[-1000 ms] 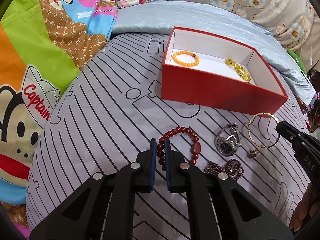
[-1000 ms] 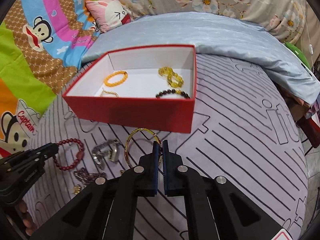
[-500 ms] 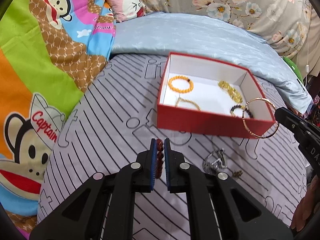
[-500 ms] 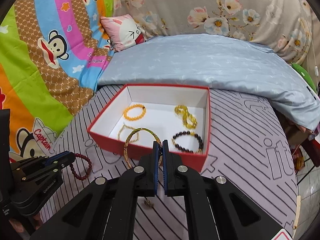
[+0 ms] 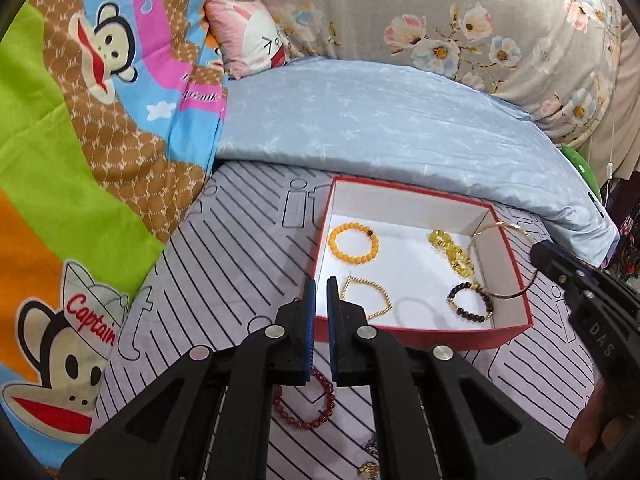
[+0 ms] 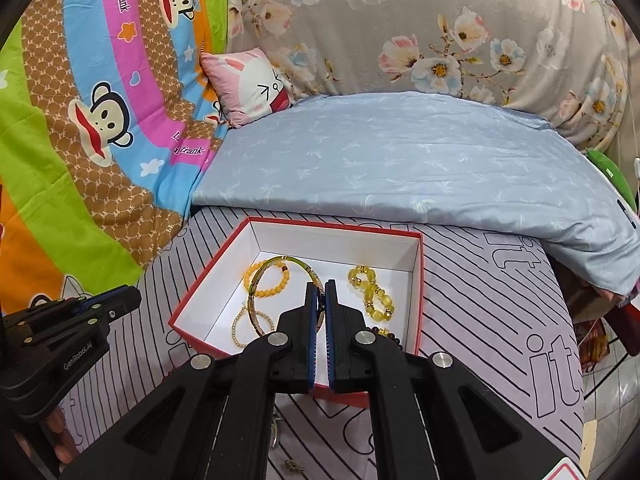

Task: Organize jewelry
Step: 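Drop bangle into red box from right tool while left tool holds red bracelet, then close the left tool on the red bead bracelet and lift it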

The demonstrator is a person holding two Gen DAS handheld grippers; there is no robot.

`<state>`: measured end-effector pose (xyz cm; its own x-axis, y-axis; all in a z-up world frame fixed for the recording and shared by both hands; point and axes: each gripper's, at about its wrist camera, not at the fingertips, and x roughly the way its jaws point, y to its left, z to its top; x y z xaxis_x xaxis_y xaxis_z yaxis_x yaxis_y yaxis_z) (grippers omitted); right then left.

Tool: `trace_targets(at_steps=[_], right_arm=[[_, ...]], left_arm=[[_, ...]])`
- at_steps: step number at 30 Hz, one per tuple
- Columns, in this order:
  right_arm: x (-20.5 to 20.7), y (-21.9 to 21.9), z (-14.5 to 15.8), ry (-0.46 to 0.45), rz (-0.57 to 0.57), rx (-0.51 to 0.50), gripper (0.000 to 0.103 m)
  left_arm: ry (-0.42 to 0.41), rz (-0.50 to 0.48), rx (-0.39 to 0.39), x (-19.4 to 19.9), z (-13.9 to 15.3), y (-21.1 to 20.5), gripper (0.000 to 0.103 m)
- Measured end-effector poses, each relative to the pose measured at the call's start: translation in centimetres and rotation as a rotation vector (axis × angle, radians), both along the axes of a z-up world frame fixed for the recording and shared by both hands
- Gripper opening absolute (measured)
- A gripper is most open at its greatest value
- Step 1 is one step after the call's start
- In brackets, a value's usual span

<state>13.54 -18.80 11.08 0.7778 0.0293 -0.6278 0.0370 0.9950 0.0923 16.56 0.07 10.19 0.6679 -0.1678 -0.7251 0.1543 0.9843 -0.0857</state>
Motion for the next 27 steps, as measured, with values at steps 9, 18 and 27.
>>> trace_targets(at_steps=[9,18,27], right_arm=[[-1.0,-0.4,-2.4,0.054,-0.017,0.033,0.004],[-1.3,-0.1,-3.2,0.069,-0.017,0.037,0.004],[-1.0,0.1,-3.6,0.077,-0.015,0.041,0.004]], left_arm=[[0.134,0.056,-0.014,-1.6,-7.0,3.4,0.067],[0.205,0.050,0.075,-1.1,-10.8,2.5,0.057],[0.172,0.042,0.089,-1.0,-11.1,2.7,0.012]])
